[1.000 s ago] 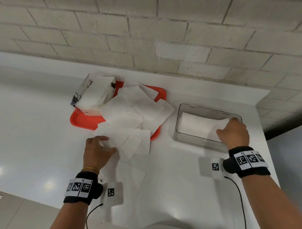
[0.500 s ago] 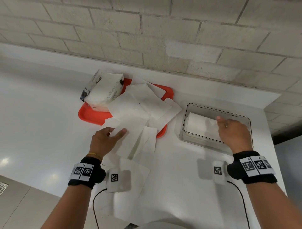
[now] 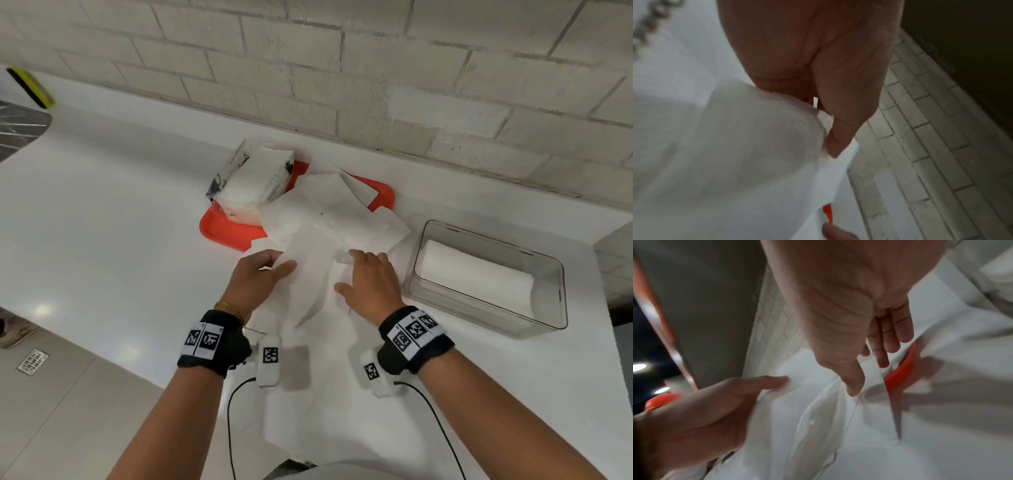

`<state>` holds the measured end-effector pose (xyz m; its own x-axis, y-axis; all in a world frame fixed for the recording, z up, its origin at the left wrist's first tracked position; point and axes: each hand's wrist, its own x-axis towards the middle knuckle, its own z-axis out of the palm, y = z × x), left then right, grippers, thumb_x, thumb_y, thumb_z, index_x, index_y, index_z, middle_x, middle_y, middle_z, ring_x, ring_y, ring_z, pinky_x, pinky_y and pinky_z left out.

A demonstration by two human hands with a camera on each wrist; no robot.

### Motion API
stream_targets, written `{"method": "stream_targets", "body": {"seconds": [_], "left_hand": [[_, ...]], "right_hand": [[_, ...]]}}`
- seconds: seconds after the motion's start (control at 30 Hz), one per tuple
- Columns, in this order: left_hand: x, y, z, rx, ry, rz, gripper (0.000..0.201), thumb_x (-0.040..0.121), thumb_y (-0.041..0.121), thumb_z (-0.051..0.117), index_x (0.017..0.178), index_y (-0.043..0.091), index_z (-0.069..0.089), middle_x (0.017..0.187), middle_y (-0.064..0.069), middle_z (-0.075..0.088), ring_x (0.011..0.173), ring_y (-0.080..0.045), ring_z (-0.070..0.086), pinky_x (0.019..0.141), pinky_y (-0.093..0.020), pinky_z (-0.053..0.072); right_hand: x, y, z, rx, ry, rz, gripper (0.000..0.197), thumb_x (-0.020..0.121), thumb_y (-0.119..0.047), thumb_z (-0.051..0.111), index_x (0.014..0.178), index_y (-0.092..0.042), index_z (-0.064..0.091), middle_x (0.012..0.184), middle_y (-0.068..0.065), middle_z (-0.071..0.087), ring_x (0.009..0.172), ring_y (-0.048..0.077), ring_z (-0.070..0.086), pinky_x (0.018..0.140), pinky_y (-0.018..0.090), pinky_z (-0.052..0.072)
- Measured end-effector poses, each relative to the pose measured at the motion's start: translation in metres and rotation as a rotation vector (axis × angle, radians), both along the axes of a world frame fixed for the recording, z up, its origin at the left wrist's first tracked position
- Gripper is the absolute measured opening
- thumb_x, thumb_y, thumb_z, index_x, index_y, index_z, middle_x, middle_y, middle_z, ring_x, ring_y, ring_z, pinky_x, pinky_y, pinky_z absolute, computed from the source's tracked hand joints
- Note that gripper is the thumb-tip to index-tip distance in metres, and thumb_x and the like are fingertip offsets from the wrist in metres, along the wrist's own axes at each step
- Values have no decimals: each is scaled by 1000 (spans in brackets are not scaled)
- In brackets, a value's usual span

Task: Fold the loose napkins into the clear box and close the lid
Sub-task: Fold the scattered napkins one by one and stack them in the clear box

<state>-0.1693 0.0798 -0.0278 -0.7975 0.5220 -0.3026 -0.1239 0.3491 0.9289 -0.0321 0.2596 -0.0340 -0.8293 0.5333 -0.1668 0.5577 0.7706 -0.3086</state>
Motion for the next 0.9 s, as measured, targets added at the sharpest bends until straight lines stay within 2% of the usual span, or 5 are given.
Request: {"method": "stream_targets", "body": {"seconds": [0.2, 0.33, 0.47, 0.63, 0.9], "left_hand": [[15, -49, 23, 185, -123, -13, 19, 93, 20, 75, 106, 6, 74, 102, -14, 79, 86, -23, 74, 77, -33, 60], [23, -60, 26, 242, -154, -96, 18, 94, 8, 71, 112, 4, 71, 107, -17, 78, 91, -26, 74, 79, -37, 60], [30, -64, 37, 317, -135, -167, 23, 92, 8, 70, 114, 3, 73, 108, -19, 76, 92, -25, 73, 81, -31, 59], [42, -54, 51, 379, -140, -239, 21, 85, 13, 81, 102, 0, 77, 98, -11, 77, 87, -20, 73, 78, -28, 58], [44, -38, 61, 441, 117, -463, 6, 87, 12, 81, 91, 13, 77, 128, -6, 70, 126, -24, 63, 111, -42, 46]], "right_hand": [[-1, 22, -14, -268, 42, -180, 29, 92, -37, 73, 117, -22, 71, 90, -12, 66, 113, 25, 60, 97, 36, 50], [5, 27, 2, -388, 143, -222, 17, 87, -40, 77, 82, -25, 71, 91, -10, 73, 93, 16, 68, 78, 27, 48], [21, 27, 46, -512, 383, -290, 12, 88, -34, 80, 93, -25, 75, 94, -11, 74, 91, 7, 70, 83, 22, 52], [38, 22, 107, -380, 477, -179, 11, 93, -34, 75, 100, -25, 75, 92, -15, 74, 83, 0, 69, 76, 13, 53], [45, 14, 143, -220, 569, -40, 9, 96, -36, 72, 102, -32, 76, 96, -29, 73, 98, -10, 68, 82, 1, 46]]}}
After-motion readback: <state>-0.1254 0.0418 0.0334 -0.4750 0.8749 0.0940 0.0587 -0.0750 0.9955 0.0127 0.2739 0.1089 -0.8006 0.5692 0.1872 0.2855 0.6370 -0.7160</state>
